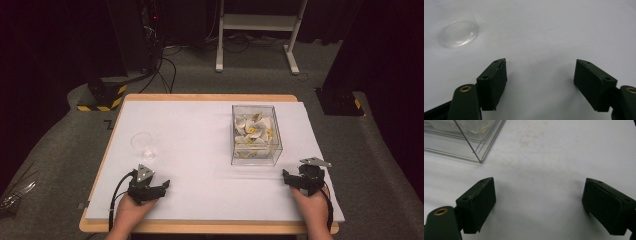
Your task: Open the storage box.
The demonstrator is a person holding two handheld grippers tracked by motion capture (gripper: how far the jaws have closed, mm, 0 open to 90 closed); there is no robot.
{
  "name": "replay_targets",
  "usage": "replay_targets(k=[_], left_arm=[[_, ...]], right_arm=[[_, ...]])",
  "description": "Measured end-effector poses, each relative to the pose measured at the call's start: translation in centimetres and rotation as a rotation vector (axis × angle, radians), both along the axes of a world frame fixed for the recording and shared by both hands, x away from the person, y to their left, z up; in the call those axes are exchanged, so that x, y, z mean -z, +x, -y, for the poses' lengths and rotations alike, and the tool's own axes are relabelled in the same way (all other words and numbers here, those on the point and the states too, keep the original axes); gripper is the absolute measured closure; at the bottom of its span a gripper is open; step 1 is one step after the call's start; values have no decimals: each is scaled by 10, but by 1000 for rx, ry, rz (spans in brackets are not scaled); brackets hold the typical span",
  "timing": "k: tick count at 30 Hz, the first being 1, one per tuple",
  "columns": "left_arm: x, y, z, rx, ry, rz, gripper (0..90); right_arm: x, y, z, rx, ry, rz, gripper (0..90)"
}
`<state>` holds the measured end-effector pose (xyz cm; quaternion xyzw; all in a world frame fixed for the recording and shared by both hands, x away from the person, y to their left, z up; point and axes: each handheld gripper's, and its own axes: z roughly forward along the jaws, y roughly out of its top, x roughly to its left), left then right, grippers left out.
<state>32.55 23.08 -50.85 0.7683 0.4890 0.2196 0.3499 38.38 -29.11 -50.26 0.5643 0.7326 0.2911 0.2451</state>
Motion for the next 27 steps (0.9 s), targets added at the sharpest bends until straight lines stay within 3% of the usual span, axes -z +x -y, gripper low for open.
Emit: replay_targets(k=[27], left_arm=[[0,1,0,16,3,-4,246]], right_arm=[[0,0,0,3,2,-4,120]])
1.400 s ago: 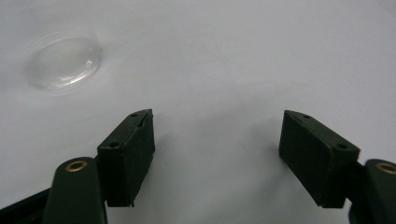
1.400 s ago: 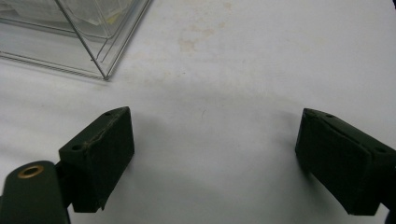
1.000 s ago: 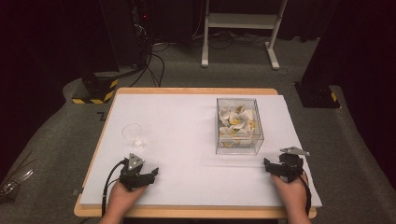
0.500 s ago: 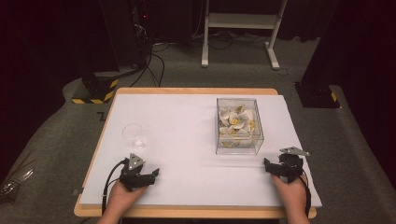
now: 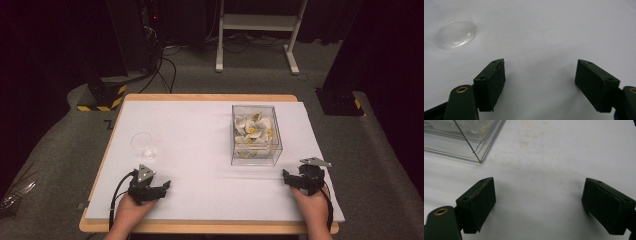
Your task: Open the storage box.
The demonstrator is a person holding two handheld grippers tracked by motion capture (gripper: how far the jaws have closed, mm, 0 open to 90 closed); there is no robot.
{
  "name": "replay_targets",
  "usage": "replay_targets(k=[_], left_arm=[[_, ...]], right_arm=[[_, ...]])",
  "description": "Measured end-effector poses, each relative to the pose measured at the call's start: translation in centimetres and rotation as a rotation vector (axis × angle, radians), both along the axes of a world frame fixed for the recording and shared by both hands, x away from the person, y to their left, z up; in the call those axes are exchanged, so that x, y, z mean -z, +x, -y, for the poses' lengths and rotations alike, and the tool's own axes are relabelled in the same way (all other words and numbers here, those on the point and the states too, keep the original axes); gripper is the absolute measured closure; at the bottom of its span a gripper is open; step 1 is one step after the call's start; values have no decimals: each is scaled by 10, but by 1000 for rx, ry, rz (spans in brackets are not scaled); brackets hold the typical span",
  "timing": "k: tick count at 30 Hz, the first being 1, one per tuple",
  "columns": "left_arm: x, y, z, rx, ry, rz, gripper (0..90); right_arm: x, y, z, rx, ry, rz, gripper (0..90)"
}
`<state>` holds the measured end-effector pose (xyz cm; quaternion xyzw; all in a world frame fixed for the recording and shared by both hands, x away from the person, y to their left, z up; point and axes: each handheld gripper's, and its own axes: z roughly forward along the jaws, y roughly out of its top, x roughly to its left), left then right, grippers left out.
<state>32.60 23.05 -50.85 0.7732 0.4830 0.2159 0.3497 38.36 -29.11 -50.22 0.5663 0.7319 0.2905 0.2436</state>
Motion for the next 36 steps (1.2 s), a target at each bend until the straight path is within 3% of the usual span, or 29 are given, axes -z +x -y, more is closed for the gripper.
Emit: replay_targets(k=[10,16,36], left_arm=[[0,0,0,-2,0,0,246],[0,0,0,-1,1,0,246],[0,0,0,-2,-1,-2,246]], right_arm=[[-1,0,1,-1,7,2,127],[-9,-8,1,-14,13,59,129],[-21,-24,-9,-45,3,100,129]])
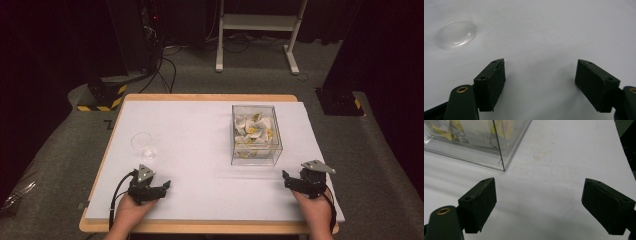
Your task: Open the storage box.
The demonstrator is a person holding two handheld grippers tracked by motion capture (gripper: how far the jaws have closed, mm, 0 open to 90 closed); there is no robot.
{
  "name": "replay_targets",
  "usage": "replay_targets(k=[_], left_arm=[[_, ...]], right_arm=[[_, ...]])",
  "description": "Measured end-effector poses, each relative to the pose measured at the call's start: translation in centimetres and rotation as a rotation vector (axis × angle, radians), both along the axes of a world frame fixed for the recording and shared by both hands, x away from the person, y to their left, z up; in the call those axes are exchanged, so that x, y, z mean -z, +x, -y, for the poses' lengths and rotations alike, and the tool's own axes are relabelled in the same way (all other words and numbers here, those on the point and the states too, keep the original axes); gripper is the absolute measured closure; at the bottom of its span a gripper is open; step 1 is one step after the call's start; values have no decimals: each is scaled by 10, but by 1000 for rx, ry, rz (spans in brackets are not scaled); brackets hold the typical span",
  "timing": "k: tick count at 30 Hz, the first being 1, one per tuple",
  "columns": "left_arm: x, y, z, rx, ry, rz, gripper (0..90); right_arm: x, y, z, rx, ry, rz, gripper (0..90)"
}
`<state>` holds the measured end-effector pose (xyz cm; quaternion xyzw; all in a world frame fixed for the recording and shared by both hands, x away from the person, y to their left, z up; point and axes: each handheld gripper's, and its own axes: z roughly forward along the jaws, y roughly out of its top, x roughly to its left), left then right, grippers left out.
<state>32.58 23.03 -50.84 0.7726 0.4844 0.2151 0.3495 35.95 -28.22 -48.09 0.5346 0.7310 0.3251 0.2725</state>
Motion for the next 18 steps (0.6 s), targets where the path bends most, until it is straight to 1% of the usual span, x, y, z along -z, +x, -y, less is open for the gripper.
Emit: replay_targets(k=[10,13,18], left_arm=[[0,0,0,0,0,0,246],[0,0,0,1,1,0,246],[0,0,0,0,0,0,246]], right_arm=[[-6,-6,-10,-33,-4,26,132],[-7,-8,-12,-34,-1,25,133],[-9,-10,-16,-52,-1,35,135]])
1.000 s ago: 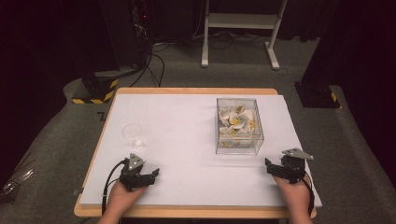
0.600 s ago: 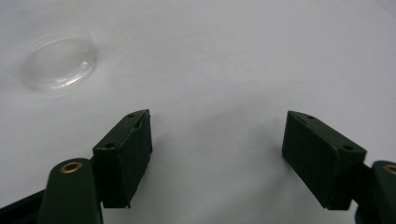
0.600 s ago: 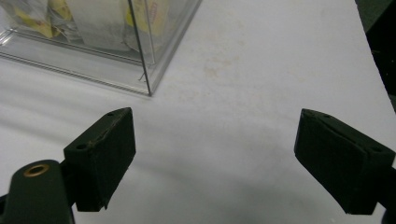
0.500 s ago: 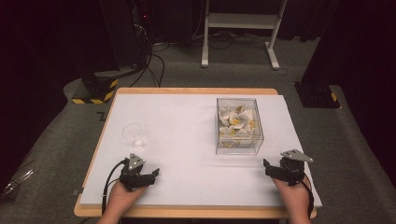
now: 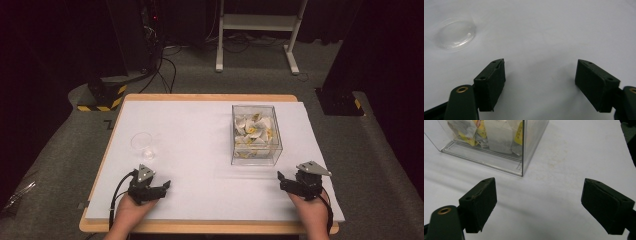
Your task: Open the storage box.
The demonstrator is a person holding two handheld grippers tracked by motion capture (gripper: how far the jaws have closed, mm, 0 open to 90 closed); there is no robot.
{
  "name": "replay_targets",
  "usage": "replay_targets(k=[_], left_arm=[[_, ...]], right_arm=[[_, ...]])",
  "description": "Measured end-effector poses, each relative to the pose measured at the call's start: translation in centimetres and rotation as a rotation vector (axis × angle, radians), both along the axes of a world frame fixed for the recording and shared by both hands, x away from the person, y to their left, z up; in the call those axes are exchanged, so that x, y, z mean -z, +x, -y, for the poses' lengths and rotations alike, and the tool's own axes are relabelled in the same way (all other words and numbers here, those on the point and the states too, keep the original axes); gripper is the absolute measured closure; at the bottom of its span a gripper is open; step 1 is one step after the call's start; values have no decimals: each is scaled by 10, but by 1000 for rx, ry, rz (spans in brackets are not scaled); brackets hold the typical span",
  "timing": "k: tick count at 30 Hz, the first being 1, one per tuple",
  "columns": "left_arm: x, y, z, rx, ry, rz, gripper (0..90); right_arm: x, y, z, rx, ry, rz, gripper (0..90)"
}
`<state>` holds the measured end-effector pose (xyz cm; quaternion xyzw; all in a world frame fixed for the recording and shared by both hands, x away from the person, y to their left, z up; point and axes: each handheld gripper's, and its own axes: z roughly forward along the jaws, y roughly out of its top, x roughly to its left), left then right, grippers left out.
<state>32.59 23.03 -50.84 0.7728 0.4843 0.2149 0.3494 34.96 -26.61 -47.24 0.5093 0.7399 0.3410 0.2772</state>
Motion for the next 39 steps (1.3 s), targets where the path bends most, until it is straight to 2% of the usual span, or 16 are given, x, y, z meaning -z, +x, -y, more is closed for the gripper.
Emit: replay_targets(k=[39], left_arm=[[0,0,0,0,0,-1,246]], right_arm=[[-5,-11,-40,-107,2,29,144]])
